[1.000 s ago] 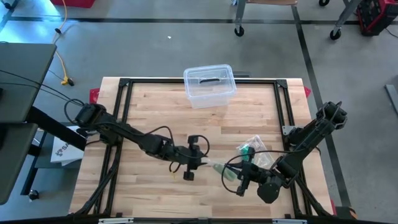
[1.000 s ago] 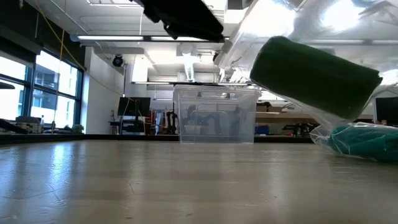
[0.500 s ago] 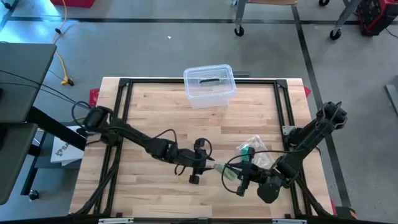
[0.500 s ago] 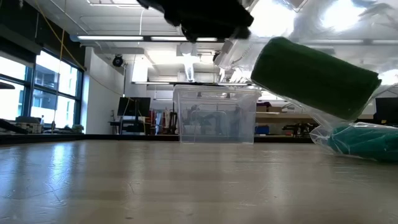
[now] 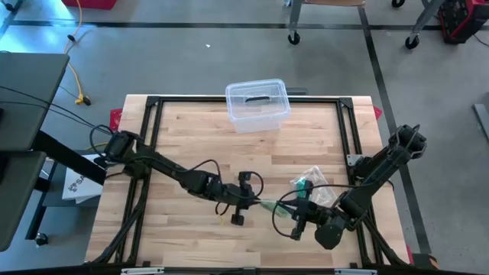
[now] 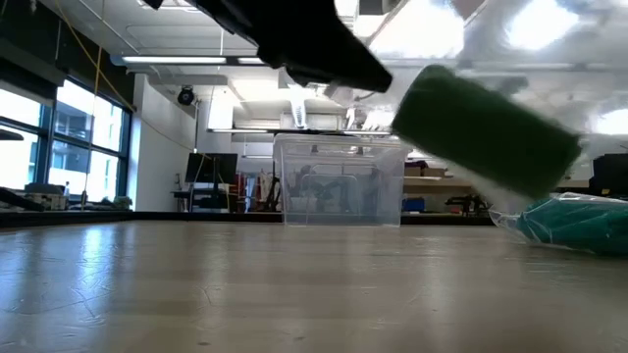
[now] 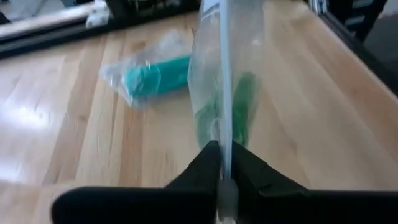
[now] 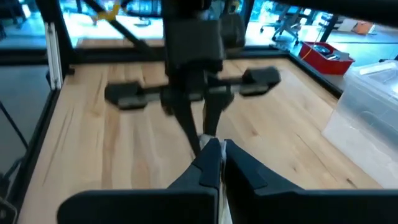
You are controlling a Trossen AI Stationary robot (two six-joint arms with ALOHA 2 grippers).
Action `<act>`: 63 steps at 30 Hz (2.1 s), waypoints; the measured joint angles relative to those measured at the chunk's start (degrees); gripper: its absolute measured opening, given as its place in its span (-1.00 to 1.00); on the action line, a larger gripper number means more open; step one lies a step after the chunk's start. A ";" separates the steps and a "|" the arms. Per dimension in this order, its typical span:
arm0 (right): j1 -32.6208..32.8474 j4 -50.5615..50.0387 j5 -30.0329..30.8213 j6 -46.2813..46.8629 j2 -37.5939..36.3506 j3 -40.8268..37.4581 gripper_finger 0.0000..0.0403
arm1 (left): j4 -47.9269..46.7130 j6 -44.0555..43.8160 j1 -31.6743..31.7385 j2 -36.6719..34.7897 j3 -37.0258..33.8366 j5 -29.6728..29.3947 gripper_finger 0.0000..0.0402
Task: Roll bandage
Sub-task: Close the transparent zip bag
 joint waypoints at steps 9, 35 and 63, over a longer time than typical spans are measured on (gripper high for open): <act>-3.79 -1.13 -8.11 5.59 1.26 -0.15 -0.93 | -23.12 -4.98 -1.37 -3.53 4.46 -6.34 -0.97; 11.14 -34.17 -17.72 58.68 -4.31 -0.07 -0.36 | -45.83 27.92 8.28 25.26 54.97 3.03 -0.79; -32.95 -24.41 -25.85 -12.14 -10.37 0.01 -0.36 | -56.50 -5.70 15.25 -13.06 18.27 -14.22 -0.19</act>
